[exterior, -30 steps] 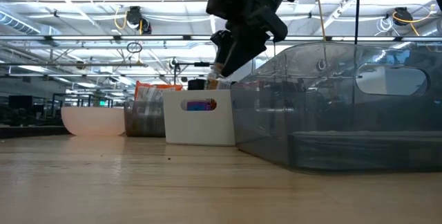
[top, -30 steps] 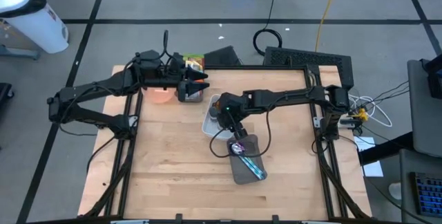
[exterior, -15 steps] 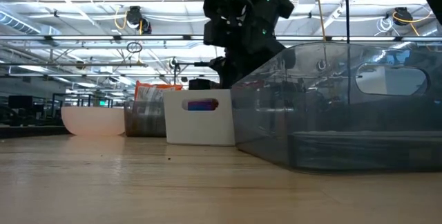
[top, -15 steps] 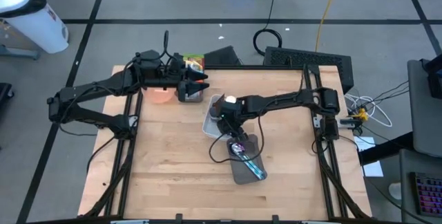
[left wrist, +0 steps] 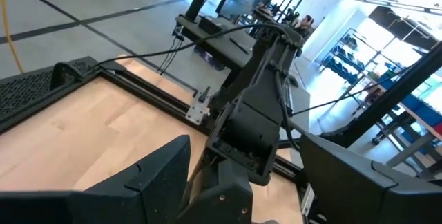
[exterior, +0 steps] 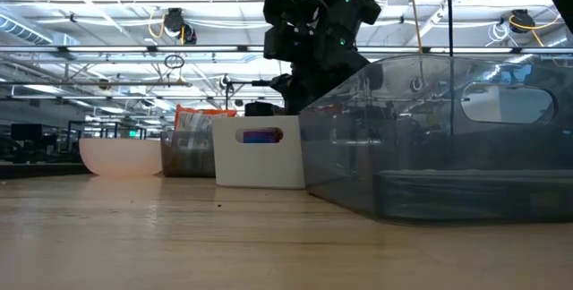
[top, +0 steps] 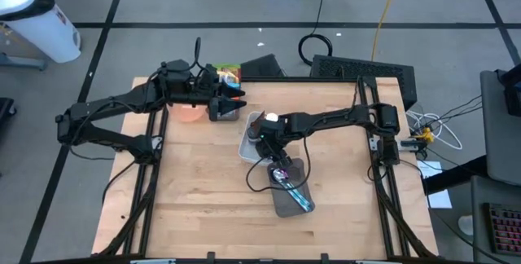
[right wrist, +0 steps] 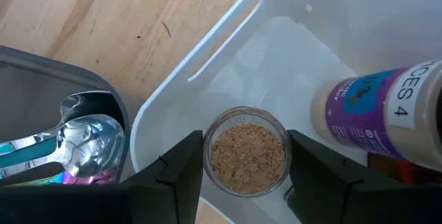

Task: Pick & Place Food Item
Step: Put the brown seasoning bottle into the white bin, then return to Home Position

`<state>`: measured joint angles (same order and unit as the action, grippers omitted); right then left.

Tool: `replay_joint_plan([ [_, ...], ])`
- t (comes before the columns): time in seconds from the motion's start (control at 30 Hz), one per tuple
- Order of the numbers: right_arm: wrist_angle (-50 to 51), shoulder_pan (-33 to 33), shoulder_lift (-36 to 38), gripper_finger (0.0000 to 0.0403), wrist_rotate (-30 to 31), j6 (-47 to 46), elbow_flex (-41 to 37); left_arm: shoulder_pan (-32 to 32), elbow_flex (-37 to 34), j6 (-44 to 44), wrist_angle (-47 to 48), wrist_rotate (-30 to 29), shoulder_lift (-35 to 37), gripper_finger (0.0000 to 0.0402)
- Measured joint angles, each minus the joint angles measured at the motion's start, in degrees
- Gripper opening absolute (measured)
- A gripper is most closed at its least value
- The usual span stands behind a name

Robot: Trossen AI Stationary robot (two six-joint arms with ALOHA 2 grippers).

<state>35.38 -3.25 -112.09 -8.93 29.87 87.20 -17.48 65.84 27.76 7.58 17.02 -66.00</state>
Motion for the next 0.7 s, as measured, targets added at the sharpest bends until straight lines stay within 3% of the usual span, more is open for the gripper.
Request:
replay_joint_plan([
  [0.1, 0.02, 0.0, -0.02, 0.0169, 0.13, -0.04, -0.02, -0.02, 0.0, -0.17, 0.02, 0.0, 0.0, 0.0278],
  [0.33, 0.03, -0.02, -0.04, 0.0226, 1.62, -0.04, -0.02, 0.0, 0.0, -0.19, 0.0, 0.02, 0.0, 0.0278],
  [0.7, 0.01, 0.0, 4.41, 0.0214, 1.55, -1.85, 0.44, 0.0, 0.0, -0.21, -0.06, 0.04, 0.0, 0.0278],
])
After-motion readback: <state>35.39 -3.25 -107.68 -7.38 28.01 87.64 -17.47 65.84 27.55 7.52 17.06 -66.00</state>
